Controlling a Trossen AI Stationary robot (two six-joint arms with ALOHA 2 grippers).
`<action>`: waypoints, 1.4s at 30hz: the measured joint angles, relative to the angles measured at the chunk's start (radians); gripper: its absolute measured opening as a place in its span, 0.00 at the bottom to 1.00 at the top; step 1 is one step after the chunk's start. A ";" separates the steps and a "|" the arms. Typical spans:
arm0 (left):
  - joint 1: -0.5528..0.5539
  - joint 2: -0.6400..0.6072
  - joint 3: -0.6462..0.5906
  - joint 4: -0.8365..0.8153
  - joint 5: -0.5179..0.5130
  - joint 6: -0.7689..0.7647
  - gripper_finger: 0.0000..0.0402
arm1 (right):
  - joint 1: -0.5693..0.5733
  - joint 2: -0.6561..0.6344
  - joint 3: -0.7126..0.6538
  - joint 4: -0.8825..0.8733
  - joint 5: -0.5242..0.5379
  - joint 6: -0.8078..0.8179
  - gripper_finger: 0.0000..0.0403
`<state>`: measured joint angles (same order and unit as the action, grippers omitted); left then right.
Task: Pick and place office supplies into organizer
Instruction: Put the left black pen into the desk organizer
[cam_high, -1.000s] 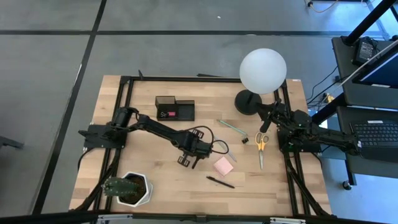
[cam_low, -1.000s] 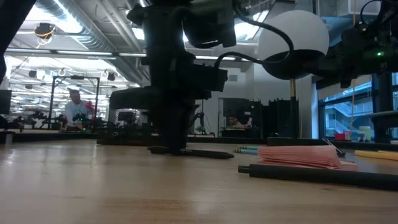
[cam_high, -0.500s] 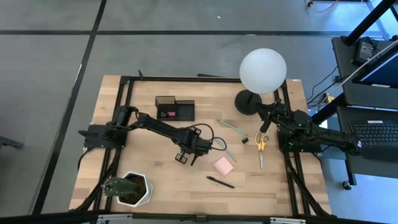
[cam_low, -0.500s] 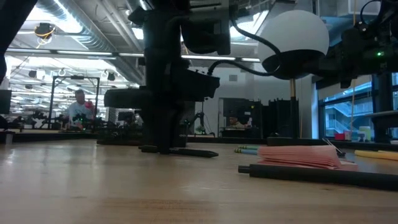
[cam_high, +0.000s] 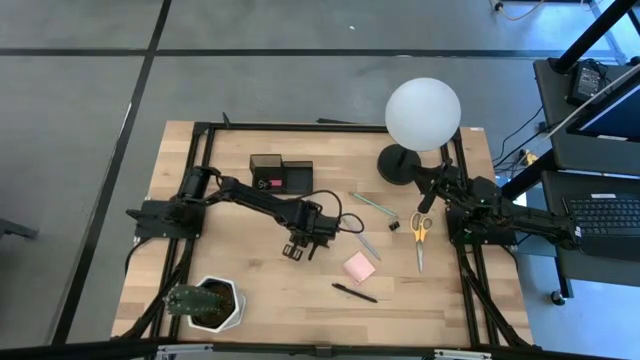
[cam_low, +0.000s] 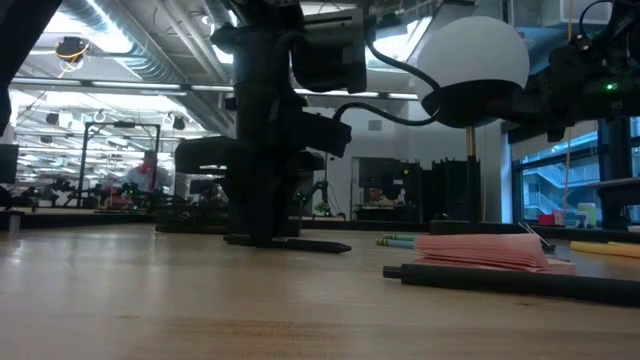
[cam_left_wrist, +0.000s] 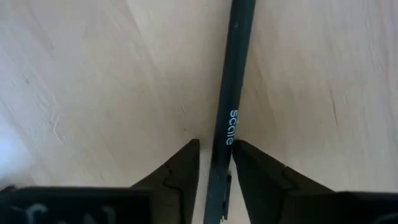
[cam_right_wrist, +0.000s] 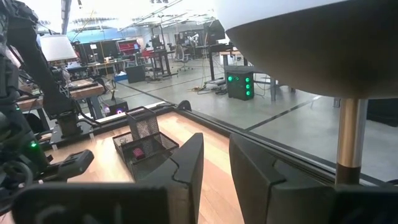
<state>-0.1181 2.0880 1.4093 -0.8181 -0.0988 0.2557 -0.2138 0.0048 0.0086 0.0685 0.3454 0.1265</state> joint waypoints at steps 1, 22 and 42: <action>0.000 0.000 0.000 0.000 0.001 0.001 0.21 | 0.000 0.000 0.000 0.000 0.000 0.000 0.20; -0.032 -0.062 -0.005 -0.020 -0.117 0.004 0.04 | 0.000 0.000 0.000 0.000 0.000 -0.004 0.20; -0.033 -0.135 0.106 -0.434 -0.476 -0.074 0.04 | 0.000 0.027 0.000 0.000 0.000 -0.004 0.20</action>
<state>-0.1509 1.9532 1.5156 -1.2525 -0.5744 0.1814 -0.2138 0.0321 0.0086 0.0683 0.3458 0.1226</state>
